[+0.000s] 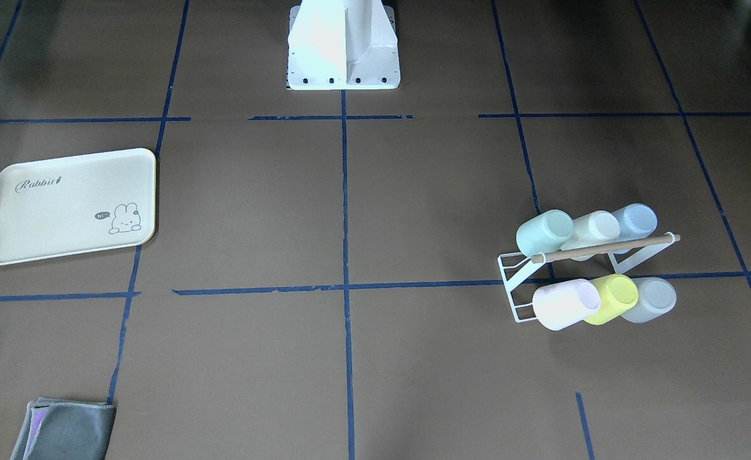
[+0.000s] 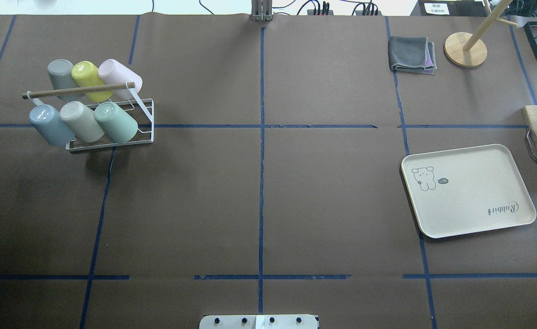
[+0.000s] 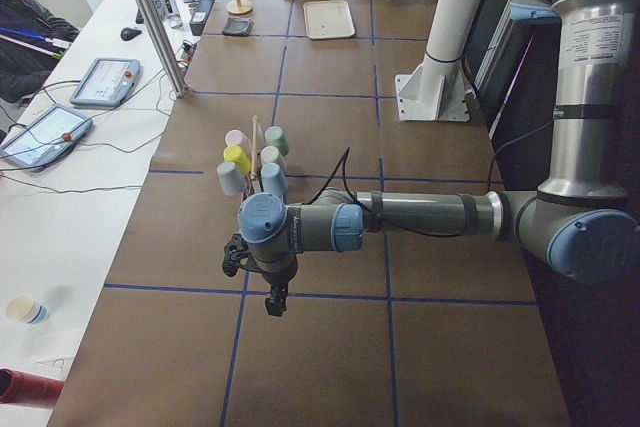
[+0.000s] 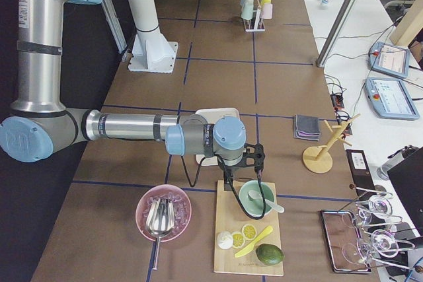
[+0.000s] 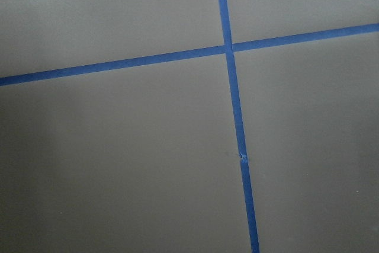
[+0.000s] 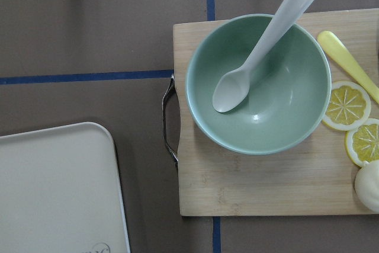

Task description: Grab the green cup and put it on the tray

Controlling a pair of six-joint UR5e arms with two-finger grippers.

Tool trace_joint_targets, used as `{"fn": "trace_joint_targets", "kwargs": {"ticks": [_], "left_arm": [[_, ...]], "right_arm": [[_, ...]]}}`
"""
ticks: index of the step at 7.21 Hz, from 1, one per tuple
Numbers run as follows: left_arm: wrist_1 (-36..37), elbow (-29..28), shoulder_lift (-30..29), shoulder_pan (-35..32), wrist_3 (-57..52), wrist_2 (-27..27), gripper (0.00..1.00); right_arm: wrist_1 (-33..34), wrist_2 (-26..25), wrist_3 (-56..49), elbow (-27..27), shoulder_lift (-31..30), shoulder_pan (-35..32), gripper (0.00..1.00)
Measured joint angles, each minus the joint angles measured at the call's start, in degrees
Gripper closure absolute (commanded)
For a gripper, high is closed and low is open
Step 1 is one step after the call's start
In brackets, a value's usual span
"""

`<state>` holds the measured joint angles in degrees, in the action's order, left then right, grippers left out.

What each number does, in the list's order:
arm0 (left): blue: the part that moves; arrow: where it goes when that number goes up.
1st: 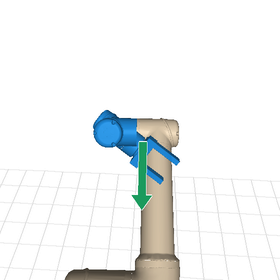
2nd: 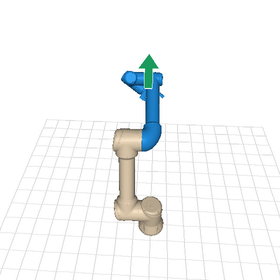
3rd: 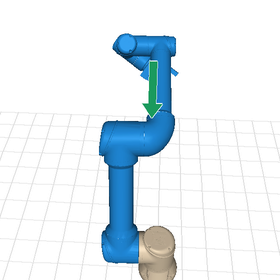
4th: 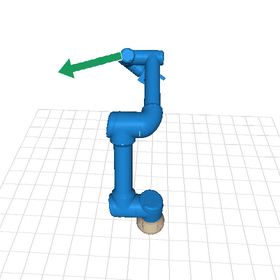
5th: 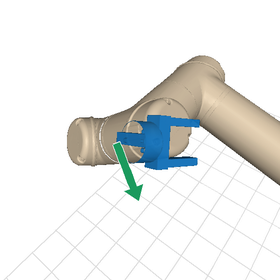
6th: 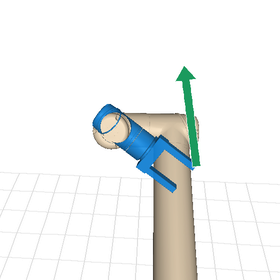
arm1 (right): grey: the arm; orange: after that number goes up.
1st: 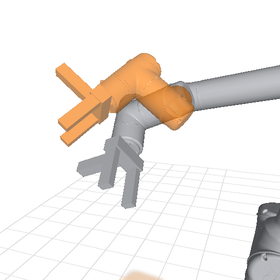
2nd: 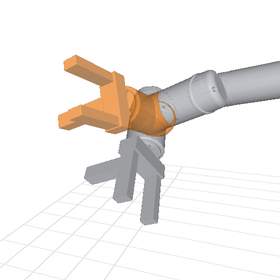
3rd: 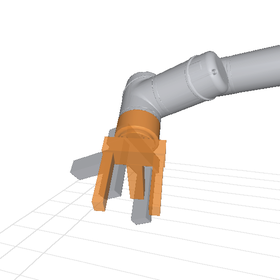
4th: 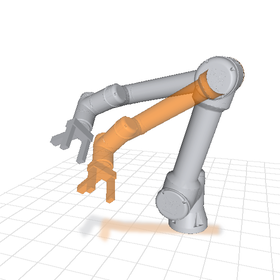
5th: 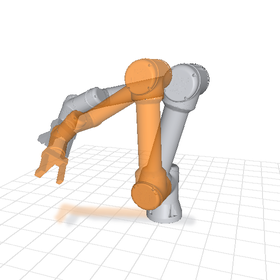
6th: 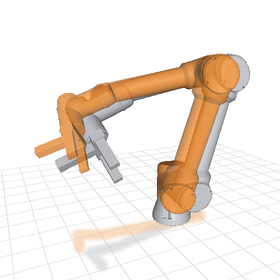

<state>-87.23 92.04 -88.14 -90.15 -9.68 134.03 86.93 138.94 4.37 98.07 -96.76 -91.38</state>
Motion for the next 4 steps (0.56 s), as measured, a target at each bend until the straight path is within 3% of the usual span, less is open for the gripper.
{"fn": "trace_joint_targets", "kwargs": {"ticks": [4], "left_arm": [[-0.04,0.08,-0.16,-0.02,-0.01,0.0,0.0]], "right_arm": [[-0.09,0.09,0.09,0.27,0.4,-0.11,0.0]]}}
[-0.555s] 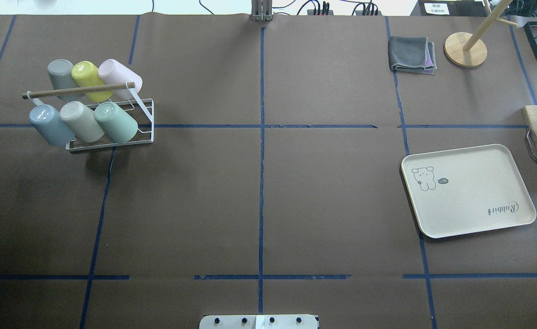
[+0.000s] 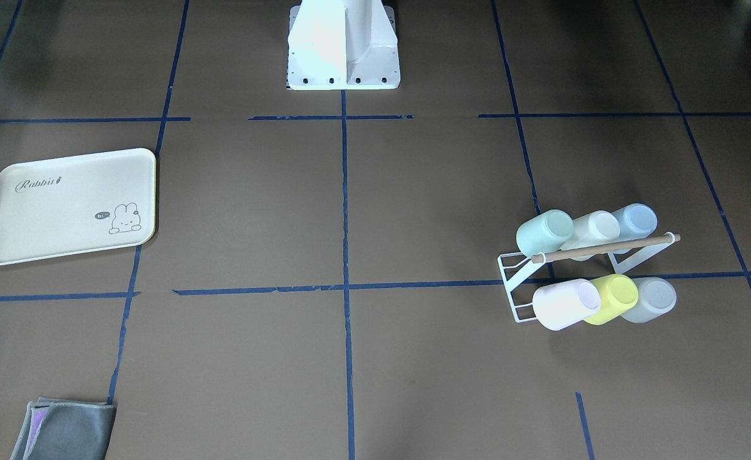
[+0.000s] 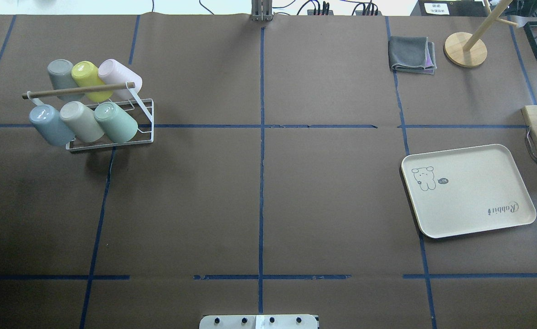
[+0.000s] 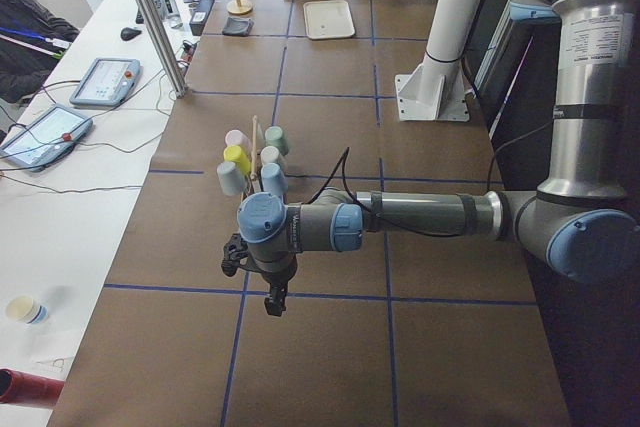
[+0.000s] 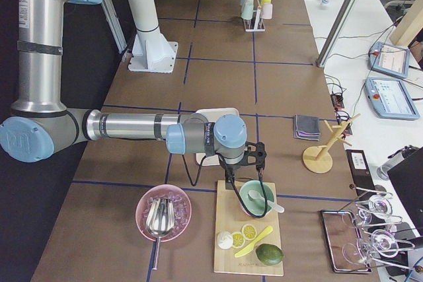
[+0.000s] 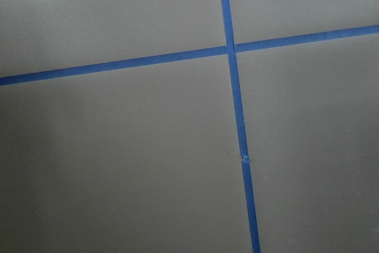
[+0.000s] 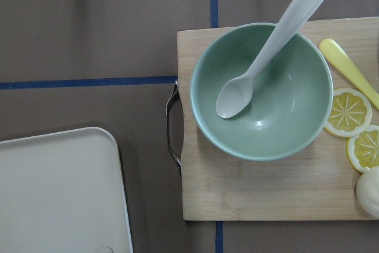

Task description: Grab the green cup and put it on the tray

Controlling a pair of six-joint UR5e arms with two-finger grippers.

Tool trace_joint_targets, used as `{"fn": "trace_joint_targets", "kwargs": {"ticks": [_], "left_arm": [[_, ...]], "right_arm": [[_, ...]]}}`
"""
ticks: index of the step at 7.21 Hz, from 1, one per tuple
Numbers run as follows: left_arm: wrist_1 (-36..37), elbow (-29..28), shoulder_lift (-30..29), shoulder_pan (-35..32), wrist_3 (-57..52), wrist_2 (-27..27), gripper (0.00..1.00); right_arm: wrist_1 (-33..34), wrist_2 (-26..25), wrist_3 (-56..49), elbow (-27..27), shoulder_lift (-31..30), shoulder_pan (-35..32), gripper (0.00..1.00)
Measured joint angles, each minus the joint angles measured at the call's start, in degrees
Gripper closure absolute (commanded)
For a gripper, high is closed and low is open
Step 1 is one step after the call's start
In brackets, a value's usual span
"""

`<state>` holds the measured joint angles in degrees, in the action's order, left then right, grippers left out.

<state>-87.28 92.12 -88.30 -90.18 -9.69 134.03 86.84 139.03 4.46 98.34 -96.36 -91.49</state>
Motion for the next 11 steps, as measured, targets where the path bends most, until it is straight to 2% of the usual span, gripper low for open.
{"fn": "trace_joint_targets", "kwargs": {"ticks": [5,9,11], "left_arm": [[0.0,0.49,-0.12,0.0,-0.07,0.0,0.0],[-0.08,0.8,-0.06,0.0,-0.22,0.0,0.0],[-0.16,1.18,-0.03,0.0,-0.24,0.0,0.0]], "right_arm": [[0.13,0.06,-0.04,0.26,2.04,0.08,0.0],[-0.51,0.03,2.57,-1.95,3.71,1.36,0.0],[-7.5,-0.22,10.77,-2.1,2.09,5.15,0.0]]}}
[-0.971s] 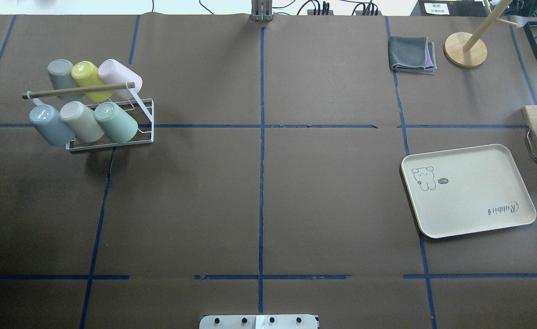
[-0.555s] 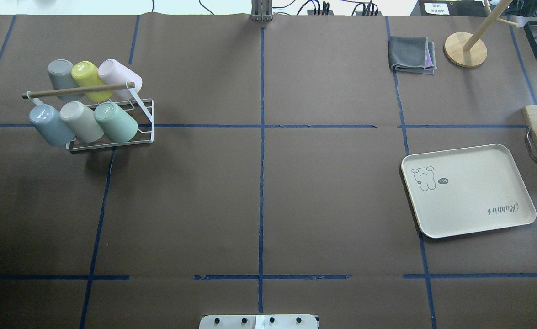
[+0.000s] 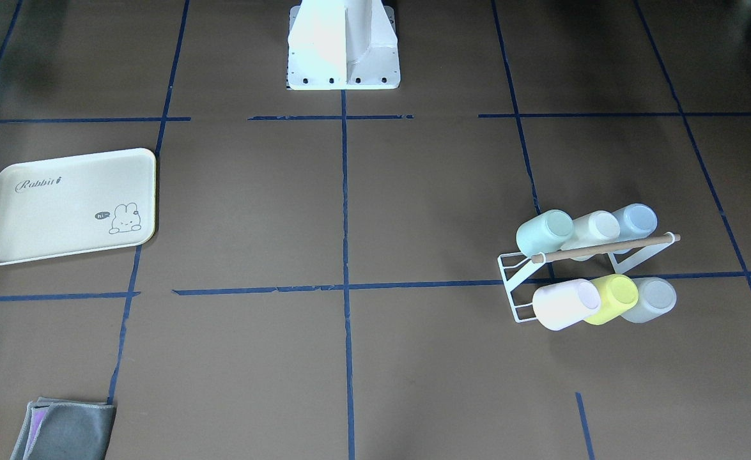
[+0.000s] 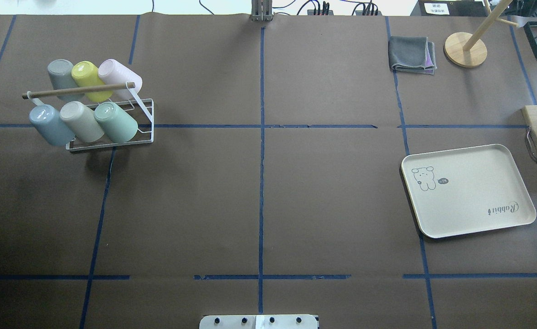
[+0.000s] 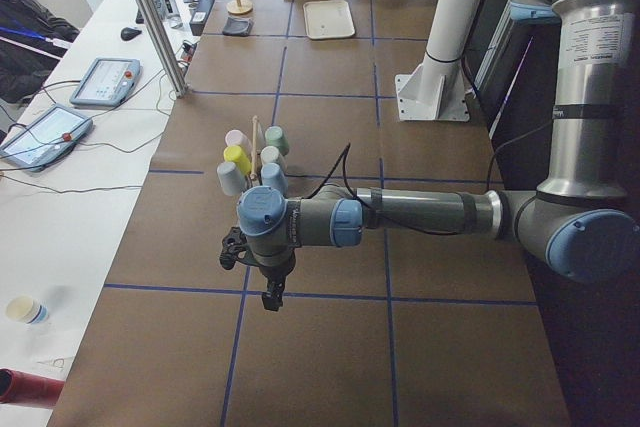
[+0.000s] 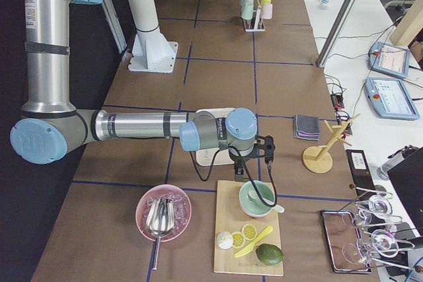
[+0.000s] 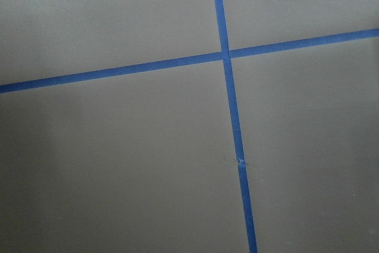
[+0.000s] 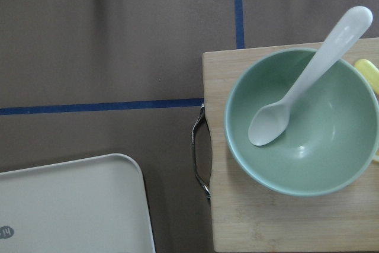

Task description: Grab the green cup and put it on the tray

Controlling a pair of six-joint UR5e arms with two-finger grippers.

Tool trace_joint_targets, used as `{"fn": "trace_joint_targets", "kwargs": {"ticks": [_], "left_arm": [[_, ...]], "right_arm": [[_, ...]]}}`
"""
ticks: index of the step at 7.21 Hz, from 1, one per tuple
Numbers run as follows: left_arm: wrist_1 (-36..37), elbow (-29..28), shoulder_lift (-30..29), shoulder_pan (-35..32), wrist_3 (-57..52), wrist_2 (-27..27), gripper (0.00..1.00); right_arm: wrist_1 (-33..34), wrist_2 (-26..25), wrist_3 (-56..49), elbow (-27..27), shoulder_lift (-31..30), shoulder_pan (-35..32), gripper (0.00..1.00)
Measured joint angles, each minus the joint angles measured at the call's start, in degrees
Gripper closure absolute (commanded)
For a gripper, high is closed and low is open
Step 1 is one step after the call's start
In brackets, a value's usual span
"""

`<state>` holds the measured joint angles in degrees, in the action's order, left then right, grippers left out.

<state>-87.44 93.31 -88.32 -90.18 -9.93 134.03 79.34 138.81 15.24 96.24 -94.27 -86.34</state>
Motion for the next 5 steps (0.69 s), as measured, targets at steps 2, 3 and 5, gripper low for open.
{"fn": "trace_joint_targets", "kwargs": {"ticks": [2,3,5], "left_arm": [[-0.01,0.34,0.04,-0.03,0.05,0.0,0.0],[-0.02,0.45,0.04,-0.06,0.07,0.0,0.0],[-0.02,0.53,0.07,-0.05,0.03,0.0,0.0]], "right_arm": [[-8.66,-0.78,10.53,-0.02,-1.67,4.76,0.0],[-12.8,-2.59,13.76,-0.02,-3.21,7.5,0.0],[-19.27,-5.9,16.93,-0.89,-5.91,12.84,0.0]]}}
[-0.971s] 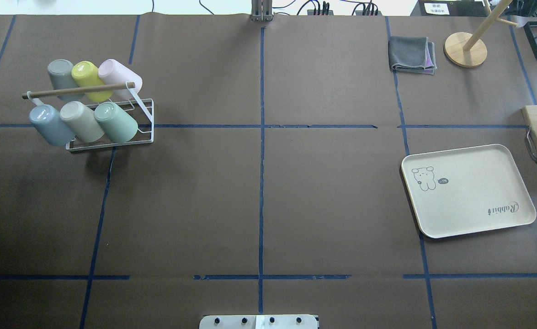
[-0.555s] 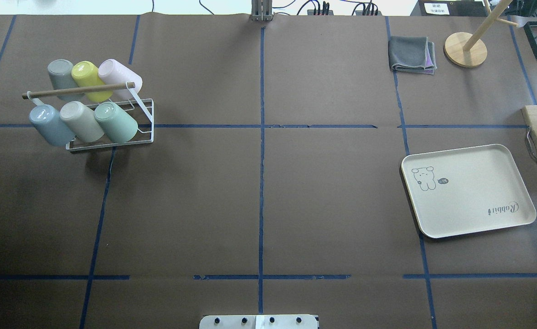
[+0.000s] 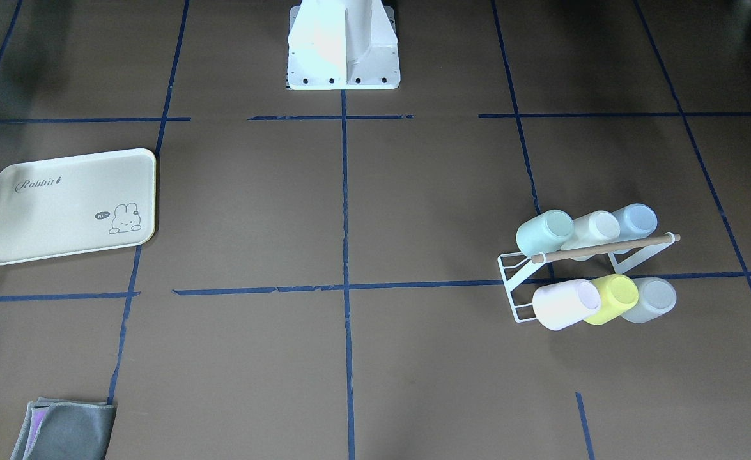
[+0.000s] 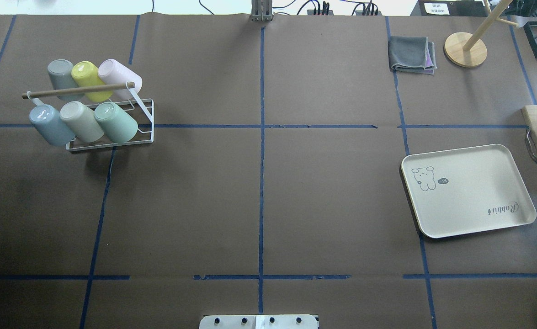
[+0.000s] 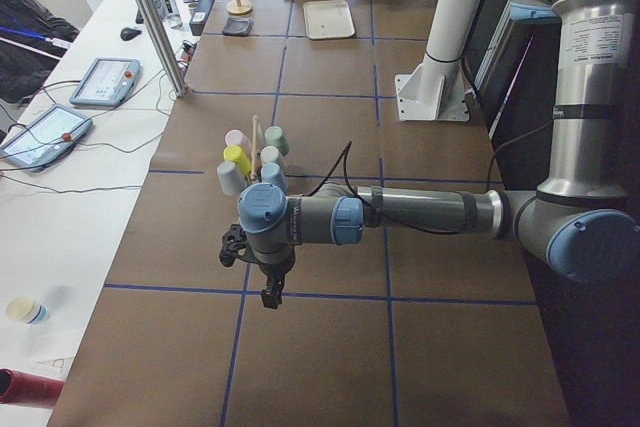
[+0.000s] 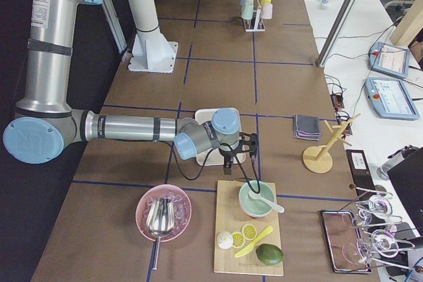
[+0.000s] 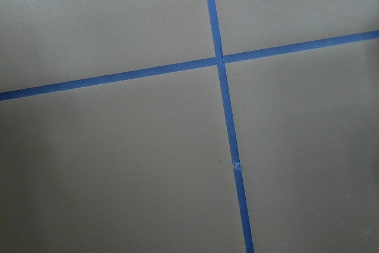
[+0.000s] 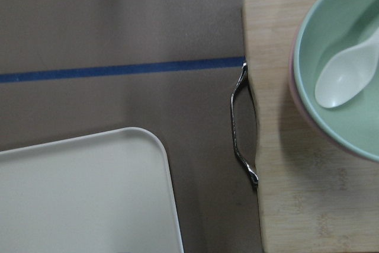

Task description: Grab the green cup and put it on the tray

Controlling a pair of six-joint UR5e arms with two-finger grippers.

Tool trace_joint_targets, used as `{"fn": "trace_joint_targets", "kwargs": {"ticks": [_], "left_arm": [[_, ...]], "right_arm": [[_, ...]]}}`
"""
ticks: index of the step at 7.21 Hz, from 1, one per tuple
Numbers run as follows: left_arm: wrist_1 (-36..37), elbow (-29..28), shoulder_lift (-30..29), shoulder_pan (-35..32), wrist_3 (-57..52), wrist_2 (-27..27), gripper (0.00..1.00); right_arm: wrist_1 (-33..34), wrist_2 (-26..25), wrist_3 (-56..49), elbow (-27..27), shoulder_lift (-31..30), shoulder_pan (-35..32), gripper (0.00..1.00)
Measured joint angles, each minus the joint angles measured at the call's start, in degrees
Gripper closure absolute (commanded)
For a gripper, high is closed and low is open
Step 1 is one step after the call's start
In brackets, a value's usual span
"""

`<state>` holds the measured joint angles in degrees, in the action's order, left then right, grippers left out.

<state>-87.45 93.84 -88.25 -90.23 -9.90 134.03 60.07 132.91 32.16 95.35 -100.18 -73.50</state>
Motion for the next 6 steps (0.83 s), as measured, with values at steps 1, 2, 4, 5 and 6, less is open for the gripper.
{"fn": "trace_joint_targets", "kwargs": {"ticks": [1,2,4,5,6], "left_arm": [[0.0,0.02,0.0,0.0,-0.02,0.0,0.0],[0.0,0.02,0.01,0.02,-0.03,-0.02,0.0],[0.0,0.14,0.04,0.05,-0.06,-0.08,0.0],[0.0,0.2,0.1,0.04,-0.09,-0.08,0.0],[0.0,0.25,0.11,0.02,-0.13,-0.07,0.0]], "right_arm": [[-1.63,-1.06,1.15,-0.55,-0.46,2.53,0.0],[-2.98,-2.45,2.79,-0.97,-0.62,5.1,0.0],[-7.02,-5.37,6.99,-2.73,-0.54,9.9,0.0],[-8.94,-5.99,8.7,-4.1,-0.35,11.79,0.03],[-9.92,-6.23,9.58,-5.18,-0.21,12.95,0.05]]}}
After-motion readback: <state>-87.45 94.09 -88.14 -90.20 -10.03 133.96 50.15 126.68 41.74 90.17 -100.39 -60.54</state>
